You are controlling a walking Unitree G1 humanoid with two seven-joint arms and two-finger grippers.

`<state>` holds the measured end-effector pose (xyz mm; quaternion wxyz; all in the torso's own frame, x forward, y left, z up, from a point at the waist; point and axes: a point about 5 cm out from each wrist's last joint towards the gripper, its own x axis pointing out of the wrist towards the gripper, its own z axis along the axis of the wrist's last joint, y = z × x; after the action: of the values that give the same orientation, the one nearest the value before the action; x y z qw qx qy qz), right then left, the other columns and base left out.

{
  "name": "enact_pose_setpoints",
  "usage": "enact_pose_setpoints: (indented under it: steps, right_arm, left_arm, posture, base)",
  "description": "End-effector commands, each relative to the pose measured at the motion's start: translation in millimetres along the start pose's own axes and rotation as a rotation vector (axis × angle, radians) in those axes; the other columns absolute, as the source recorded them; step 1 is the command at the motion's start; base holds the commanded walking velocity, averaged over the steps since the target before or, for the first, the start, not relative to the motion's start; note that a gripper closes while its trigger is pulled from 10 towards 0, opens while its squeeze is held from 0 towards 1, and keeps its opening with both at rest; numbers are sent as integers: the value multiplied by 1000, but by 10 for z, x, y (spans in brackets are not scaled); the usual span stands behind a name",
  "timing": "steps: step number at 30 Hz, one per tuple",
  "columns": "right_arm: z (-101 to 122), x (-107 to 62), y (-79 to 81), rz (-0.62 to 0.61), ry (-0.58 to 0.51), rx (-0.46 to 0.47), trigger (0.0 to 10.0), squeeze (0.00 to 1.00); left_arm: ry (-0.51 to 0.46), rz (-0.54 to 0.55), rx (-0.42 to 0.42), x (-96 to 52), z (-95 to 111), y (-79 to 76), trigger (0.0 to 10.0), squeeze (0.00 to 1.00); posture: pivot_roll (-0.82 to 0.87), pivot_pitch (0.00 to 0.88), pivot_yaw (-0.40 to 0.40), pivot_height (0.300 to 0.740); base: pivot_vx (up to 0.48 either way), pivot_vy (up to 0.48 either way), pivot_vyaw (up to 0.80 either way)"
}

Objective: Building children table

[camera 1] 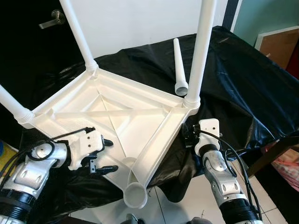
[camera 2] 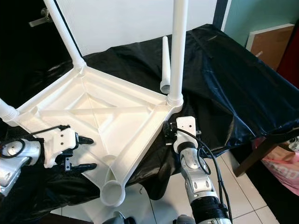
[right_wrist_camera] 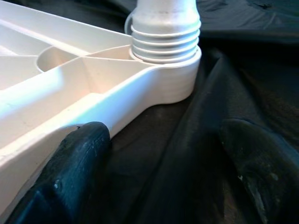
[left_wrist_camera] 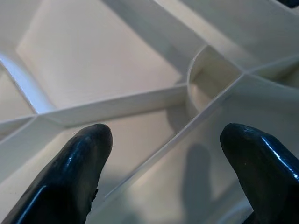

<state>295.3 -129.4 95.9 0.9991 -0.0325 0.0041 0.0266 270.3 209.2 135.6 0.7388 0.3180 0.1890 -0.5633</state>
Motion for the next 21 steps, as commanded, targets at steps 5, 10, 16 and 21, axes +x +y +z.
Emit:
enact_pose_setpoints:
  steps: [5,10,16,21]
  right_arm:
    - [-57,-39,-5,-14,32,-3,10000,0]
    - [-62,-58,-27,-28,36,-9,10000,0]
    - [-61,-74,-35,-32,36,-17,10000,0]
    - [-74,-91,-36,-36,42,-20,10000,0]
  left_arm:
    - [89,70,-5,83,-130,97,10000,0]
    - [145,144,-134,163,-215,277,10000,0]
    - [151,138,-256,176,-222,367,0,0]
    - [159,132,-291,170,-225,388,0,0]
  posture:
    - [-85,71,84,740]
    - [-98,74,92,740]
    - [-107,74,101,740]
    - [-109,73,103,740]
  base:
    - [0,0,0]
    - [0,0,0]
    - [0,0,0]
    - [0,0,0]
